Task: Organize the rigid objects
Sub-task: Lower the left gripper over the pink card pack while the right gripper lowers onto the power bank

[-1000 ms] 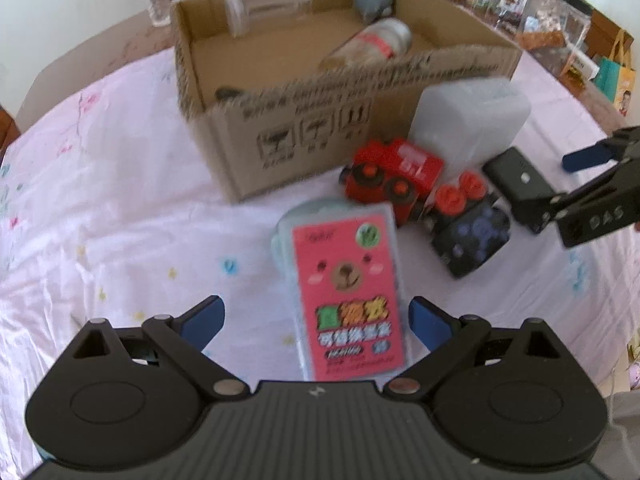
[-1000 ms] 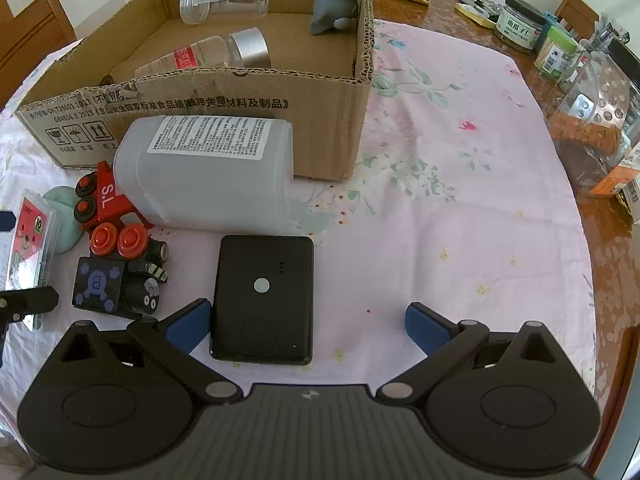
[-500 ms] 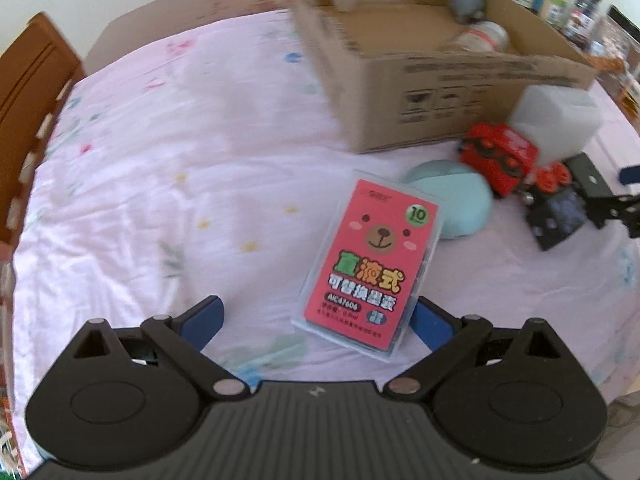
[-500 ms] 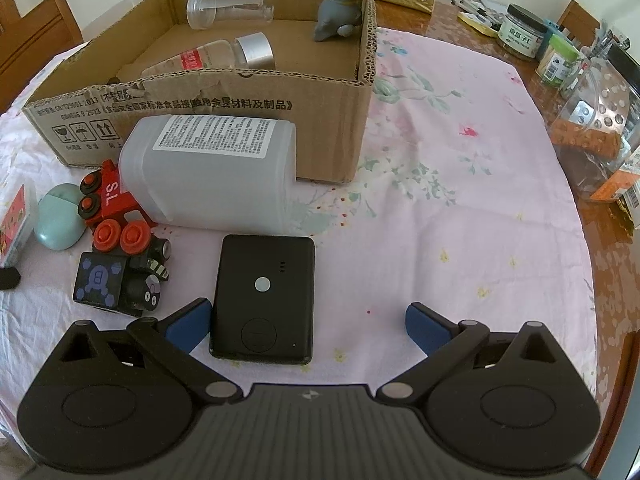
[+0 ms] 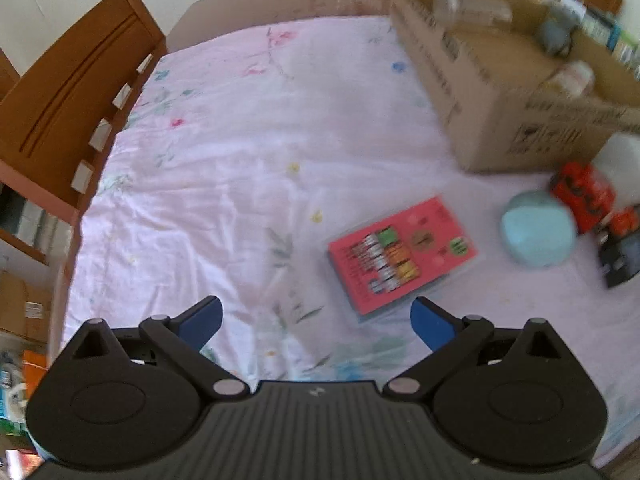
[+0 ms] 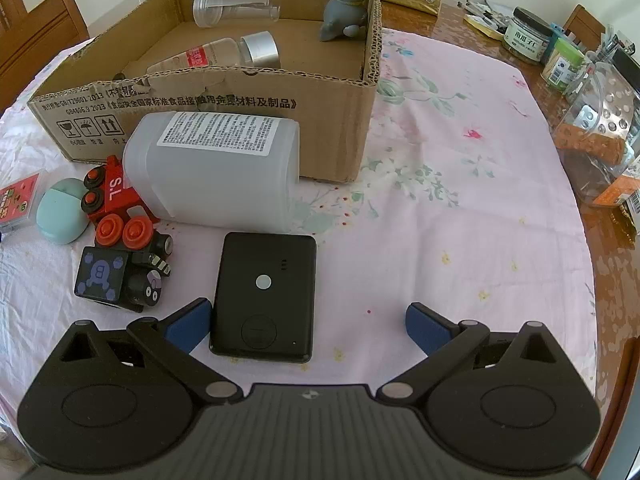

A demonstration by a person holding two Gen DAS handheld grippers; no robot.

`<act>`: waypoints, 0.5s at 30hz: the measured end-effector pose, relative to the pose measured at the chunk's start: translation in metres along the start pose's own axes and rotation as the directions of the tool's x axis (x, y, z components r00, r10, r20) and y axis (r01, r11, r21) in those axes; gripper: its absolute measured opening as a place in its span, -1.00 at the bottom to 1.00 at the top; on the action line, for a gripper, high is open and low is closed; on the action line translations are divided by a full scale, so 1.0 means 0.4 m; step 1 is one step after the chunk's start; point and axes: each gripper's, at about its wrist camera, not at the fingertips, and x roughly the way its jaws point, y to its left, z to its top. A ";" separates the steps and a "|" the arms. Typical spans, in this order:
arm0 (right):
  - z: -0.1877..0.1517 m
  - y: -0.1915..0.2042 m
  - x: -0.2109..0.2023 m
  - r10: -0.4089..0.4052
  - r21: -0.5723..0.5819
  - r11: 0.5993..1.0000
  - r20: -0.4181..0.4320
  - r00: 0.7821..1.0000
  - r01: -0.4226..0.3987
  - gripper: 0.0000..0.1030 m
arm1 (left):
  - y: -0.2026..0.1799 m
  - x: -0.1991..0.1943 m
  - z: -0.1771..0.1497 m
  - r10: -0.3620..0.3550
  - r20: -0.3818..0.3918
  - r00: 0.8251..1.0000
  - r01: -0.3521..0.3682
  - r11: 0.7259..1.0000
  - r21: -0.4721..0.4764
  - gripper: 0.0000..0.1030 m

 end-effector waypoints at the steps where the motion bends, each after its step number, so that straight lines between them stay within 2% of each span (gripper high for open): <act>1: 0.000 0.000 0.000 0.000 0.000 1.000 0.000 1.000 0.000 1.00 | -0.008 -0.010 0.005 -0.030 0.012 0.999 0.031 0.999 -0.015 0.94; 5: 0.001 -0.001 0.000 0.000 -0.002 1.000 0.000 1.000 0.000 1.00 | -0.035 -0.011 0.031 -0.140 0.033 0.990 0.143 0.985 -0.098 0.94; 9: -0.005 0.000 -0.002 0.005 -0.012 1.000 0.019 1.000 -0.004 1.00 | -0.051 0.021 0.045 -0.131 0.004 0.991 0.129 0.977 -0.167 0.94; 12: -0.013 0.000 -0.003 0.006 -0.015 1.000 0.041 0.999 -0.005 1.00 | -0.057 0.031 0.049 -0.148 0.008 0.989 0.147 0.969 -0.198 0.94; 15: -0.015 0.000 -0.005 0.005 -0.015 1.000 0.049 0.999 -0.005 1.00 | -0.068 0.041 0.060 -0.111 0.009 0.994 0.111 0.976 -0.190 0.94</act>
